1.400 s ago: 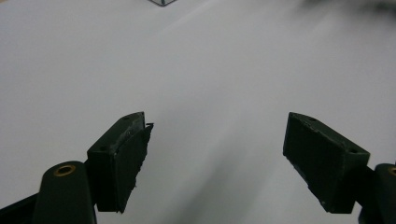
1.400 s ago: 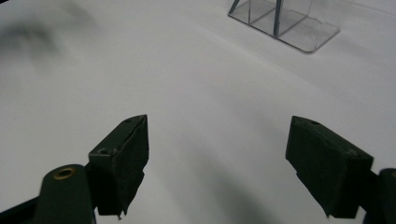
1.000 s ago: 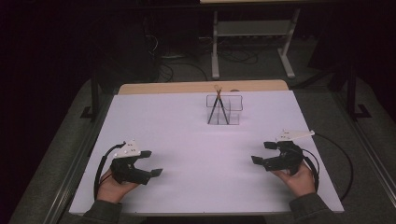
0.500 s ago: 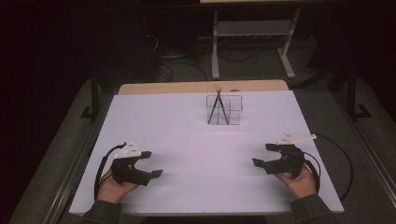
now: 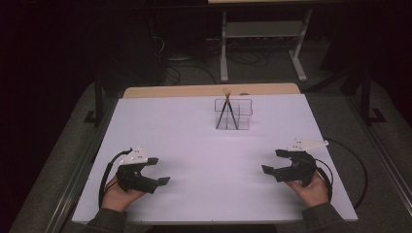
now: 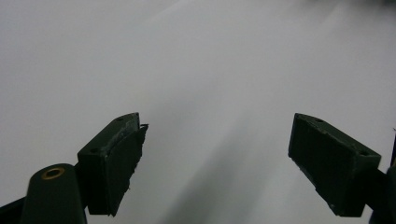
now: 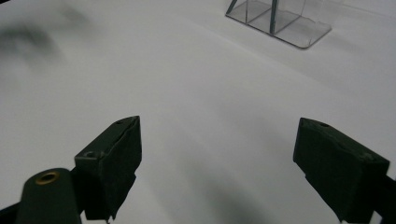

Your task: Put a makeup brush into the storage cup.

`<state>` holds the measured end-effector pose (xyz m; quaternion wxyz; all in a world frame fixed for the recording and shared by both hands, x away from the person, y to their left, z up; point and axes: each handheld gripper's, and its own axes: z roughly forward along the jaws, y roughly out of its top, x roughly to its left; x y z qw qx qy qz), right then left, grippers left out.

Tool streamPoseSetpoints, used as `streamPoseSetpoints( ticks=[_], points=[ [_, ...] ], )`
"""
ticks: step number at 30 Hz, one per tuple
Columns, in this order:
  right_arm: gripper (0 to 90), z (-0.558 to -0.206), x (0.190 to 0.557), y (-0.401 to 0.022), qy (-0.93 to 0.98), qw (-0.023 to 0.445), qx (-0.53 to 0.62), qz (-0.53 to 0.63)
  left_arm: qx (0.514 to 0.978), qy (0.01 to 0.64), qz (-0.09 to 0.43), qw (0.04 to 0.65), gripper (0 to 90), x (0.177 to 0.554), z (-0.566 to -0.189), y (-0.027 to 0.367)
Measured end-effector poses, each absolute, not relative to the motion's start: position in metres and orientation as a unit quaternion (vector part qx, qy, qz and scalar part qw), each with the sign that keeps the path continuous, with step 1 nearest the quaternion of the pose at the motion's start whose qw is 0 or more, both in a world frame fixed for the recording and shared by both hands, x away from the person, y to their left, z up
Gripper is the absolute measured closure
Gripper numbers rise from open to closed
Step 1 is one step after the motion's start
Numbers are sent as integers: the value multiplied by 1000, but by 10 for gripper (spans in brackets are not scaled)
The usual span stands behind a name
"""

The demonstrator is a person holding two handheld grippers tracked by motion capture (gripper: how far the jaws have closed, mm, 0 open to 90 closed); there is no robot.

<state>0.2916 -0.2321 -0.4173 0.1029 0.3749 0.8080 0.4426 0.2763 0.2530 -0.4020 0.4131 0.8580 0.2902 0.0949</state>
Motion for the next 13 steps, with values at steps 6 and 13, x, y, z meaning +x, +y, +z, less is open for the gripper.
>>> streamPoseSetpoints(
  ticks=[6, 13],
  points=[
    [146, -418, 291, -230, 810, 104, 373, 440, 857, 289, 96, 415, 170, 276, -401, 253],
    [146, -417, 291, -230, 809, 108, 370, 443, 857, 290, 96, 415, 170, 276, -401, 253]
  ],
)
